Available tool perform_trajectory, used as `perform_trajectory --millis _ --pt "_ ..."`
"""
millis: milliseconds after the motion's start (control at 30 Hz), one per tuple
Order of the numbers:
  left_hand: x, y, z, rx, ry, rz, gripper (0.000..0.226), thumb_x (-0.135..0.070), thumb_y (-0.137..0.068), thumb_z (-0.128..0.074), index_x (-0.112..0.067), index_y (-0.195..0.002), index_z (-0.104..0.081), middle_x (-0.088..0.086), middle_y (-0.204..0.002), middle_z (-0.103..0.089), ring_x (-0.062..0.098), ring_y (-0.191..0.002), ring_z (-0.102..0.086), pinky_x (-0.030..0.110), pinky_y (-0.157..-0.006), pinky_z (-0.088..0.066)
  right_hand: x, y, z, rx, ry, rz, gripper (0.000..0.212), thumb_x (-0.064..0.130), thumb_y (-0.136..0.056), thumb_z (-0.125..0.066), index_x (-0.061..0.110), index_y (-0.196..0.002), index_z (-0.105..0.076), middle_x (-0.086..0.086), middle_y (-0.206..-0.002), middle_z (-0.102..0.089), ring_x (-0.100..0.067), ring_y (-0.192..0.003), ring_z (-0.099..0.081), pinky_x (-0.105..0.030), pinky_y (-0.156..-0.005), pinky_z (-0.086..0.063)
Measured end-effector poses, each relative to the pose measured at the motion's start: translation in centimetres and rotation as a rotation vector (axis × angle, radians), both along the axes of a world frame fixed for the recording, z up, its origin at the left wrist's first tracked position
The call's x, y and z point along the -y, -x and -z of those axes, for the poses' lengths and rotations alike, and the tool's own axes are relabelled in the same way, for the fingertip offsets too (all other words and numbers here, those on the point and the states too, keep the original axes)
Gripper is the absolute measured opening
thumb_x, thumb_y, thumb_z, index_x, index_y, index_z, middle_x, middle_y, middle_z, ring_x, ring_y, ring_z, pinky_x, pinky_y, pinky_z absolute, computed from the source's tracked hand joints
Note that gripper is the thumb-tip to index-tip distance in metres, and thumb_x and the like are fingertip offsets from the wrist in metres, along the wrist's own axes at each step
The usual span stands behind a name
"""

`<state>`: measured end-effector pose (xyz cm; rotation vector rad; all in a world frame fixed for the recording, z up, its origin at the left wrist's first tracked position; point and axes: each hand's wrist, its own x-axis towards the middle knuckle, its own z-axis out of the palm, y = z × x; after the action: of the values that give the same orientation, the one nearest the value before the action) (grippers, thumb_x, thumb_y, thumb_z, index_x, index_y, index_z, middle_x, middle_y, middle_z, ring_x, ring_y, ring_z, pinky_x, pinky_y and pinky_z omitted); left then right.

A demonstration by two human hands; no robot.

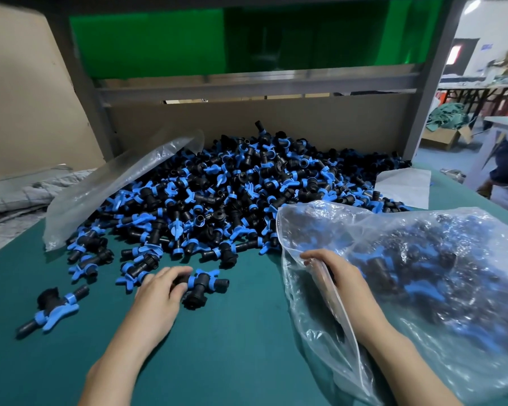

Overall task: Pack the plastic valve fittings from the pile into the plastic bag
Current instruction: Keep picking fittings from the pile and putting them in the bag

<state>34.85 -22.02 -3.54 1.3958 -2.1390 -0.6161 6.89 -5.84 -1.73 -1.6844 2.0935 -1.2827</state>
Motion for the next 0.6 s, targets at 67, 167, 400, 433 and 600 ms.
perform_trajectory --millis 67,167,400,433,600 --pt "-0.2 0.3 0.0 0.001 0.045 0.035 0.021 -0.023 -0.100 -0.053 -0.033 -0.116 -0.062 -0.018 -0.111 -0.057 0.010 -0.115 -0.045 0.029 -0.096 -0.037 0.0 0.0 0.0 -0.002 0.003 -0.001 0.042 0.002 -0.095 -0.053 0.036 -0.118 -0.061 0.021 -0.119 -0.062 0.003 -0.115 -0.053 -0.017 -0.095 -0.040" --pt "-1.2 1.6 0.0 -0.067 0.103 0.095 0.016 -0.031 -0.102 -0.046 -0.037 -0.111 -0.057 -0.026 -0.106 -0.053 -0.005 -0.107 -0.044 0.017 -0.085 -0.035 0.1 0.0 0.1 0.012 0.005 -0.001 0.038 0.006 -0.097 -0.052 0.036 -0.117 -0.062 0.022 -0.119 -0.062 0.004 -0.115 -0.053 -0.010 -0.093 -0.037" --pt "-2.5 3.3 -0.2 -0.181 0.226 0.175 0.024 -0.038 -0.101 -0.040 -0.041 -0.113 -0.060 -0.028 -0.102 -0.054 -0.003 -0.107 -0.046 0.016 -0.082 -0.036 0.2 0.0 0.2 0.023 0.003 0.001 0.040 0.003 -0.096 -0.053 0.036 -0.117 -0.062 0.021 -0.120 -0.063 0.002 -0.116 -0.054 -0.024 -0.097 -0.042" --pt "-2.5 3.2 -0.2 -0.183 0.228 0.178 0.025 -0.040 -0.100 -0.039 -0.040 -0.113 -0.060 -0.028 -0.103 -0.054 -0.003 -0.108 -0.046 0.016 -0.083 -0.036 0.2 0.0 0.2 0.024 0.003 0.002 0.039 0.004 -0.096 -0.054 0.036 -0.116 -0.062 0.021 -0.119 -0.063 0.002 -0.115 -0.054 -0.025 -0.097 -0.042" --pt "-2.6 3.2 -0.2 -0.186 0.227 0.179 0.024 -0.037 -0.101 -0.040 -0.040 -0.113 -0.061 -0.029 -0.104 -0.054 -0.003 -0.108 -0.047 0.018 -0.083 -0.038 0.1 0.1 0.2 0.022 0.009 -0.006 0.037 0.006 -0.097 -0.054 0.037 -0.115 -0.062 0.022 -0.117 -0.063 0.003 -0.114 -0.055 -0.022 -0.094 -0.041"
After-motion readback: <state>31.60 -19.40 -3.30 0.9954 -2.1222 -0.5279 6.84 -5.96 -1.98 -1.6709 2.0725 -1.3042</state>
